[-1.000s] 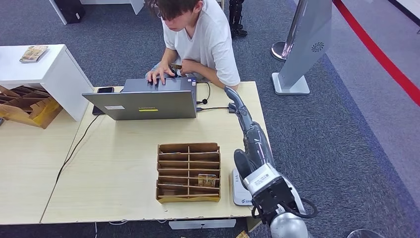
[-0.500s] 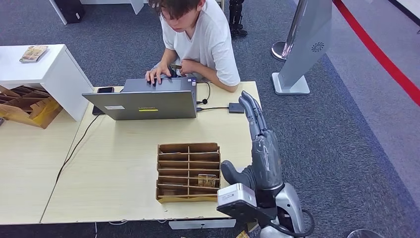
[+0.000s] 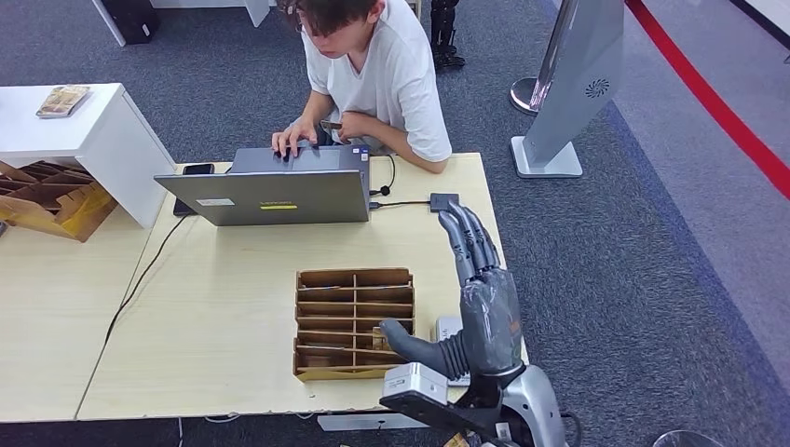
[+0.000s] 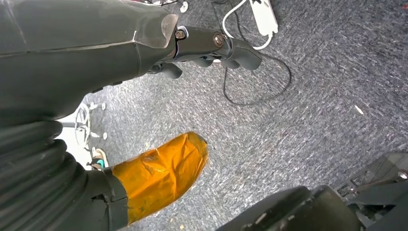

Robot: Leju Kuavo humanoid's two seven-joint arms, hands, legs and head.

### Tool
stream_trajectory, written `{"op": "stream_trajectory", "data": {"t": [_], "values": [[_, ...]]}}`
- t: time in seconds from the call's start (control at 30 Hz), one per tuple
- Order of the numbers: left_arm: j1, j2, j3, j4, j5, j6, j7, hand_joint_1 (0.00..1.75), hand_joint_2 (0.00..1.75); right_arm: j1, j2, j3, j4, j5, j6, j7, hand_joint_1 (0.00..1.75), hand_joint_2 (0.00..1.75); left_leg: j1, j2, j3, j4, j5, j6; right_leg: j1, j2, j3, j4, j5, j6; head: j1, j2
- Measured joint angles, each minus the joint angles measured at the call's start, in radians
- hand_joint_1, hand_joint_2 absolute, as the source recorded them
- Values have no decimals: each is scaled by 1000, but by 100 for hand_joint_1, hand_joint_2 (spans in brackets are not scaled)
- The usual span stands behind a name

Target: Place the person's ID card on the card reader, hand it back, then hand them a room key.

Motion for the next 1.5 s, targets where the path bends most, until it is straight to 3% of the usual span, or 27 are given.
{"op": "stream_trajectory", "data": {"t": [0.57, 1.1, 1.5], "values": [[-18, 3, -26, 0, -32, -41, 4, 0, 175, -67, -7, 83, 279, 247, -3, 115, 0, 175, 0, 0, 0, 0, 0, 0, 0, 0, 0, 0, 0, 0, 0, 0], [-25, 6, -54, 0, -49, -54, 9, 0, 175, -147, -7, 112, 441, 315, 2, 176, 0, 175, 0, 0, 0, 0, 0, 0, 0, 0, 0, 0, 0, 0, 0, 0], [-26, 7, -69, -1, -49, -54, 9, 0, 175, -163, -7, 108, 462, 315, 16, 187, 0, 175, 0, 0, 0, 0, 0, 0, 0, 0, 0, 0, 0, 0, 0, 0]]}}
